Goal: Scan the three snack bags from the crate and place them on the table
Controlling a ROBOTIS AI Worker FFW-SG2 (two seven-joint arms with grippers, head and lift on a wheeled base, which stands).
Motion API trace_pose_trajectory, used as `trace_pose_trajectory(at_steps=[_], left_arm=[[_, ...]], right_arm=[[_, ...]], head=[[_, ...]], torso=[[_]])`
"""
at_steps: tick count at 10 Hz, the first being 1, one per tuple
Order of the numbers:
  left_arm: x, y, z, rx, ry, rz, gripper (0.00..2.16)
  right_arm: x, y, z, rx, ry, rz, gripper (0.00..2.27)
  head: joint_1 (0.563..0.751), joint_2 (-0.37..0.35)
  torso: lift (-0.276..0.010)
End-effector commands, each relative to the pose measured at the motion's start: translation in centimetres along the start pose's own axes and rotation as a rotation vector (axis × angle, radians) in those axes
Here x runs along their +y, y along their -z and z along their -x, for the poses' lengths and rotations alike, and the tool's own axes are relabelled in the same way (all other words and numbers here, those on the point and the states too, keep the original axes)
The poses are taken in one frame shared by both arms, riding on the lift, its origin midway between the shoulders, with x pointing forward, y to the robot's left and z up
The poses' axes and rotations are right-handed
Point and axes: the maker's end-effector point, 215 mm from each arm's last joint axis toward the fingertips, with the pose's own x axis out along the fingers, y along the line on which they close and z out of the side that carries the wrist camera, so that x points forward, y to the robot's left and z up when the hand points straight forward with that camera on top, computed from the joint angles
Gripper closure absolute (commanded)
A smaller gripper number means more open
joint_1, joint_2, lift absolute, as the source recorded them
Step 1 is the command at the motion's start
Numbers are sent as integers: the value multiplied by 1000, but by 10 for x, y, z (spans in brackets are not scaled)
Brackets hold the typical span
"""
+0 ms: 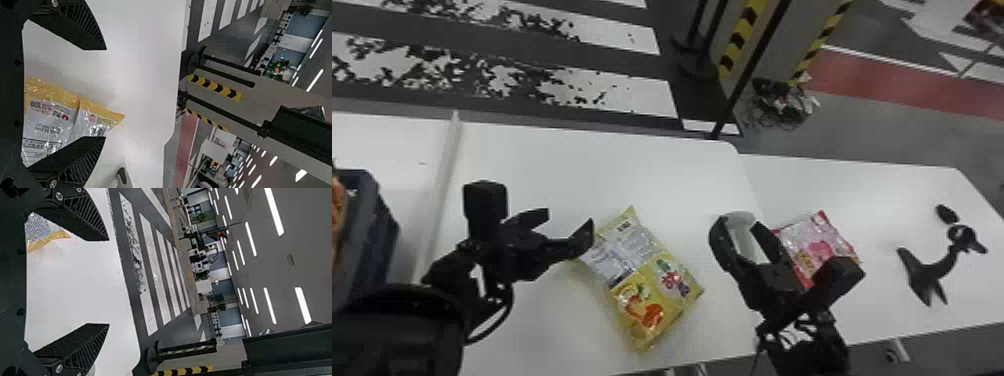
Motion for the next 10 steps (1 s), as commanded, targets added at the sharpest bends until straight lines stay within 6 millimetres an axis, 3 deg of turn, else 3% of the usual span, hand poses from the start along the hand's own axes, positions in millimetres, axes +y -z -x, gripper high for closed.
trace_pose_trajectory(at_steps=[1,3,5,7,10], left_arm=[[0,-20,20,-58,-33,-18,33],[19,-57,74,-175,-93,-17,33],[35,-95,151,-338,-190,-52,33],[37,-96,200,-398,-243,-69,33],[35,-88,238,-417,-322,-59,33]], right_arm=[[3,1,0,3,-5,5,113],[10,15,-1,43,-1,13,113],[25,25,-3,63,-23,15,113],[46,33,-5,75,-51,18,113],[84,53,0,115,-101,11,113]], head=[[695,-350],[695,-350],[695,-324],[695,-235],[695,-149]], torso=[[-62],[-62],[-62],[-62],[-62]])
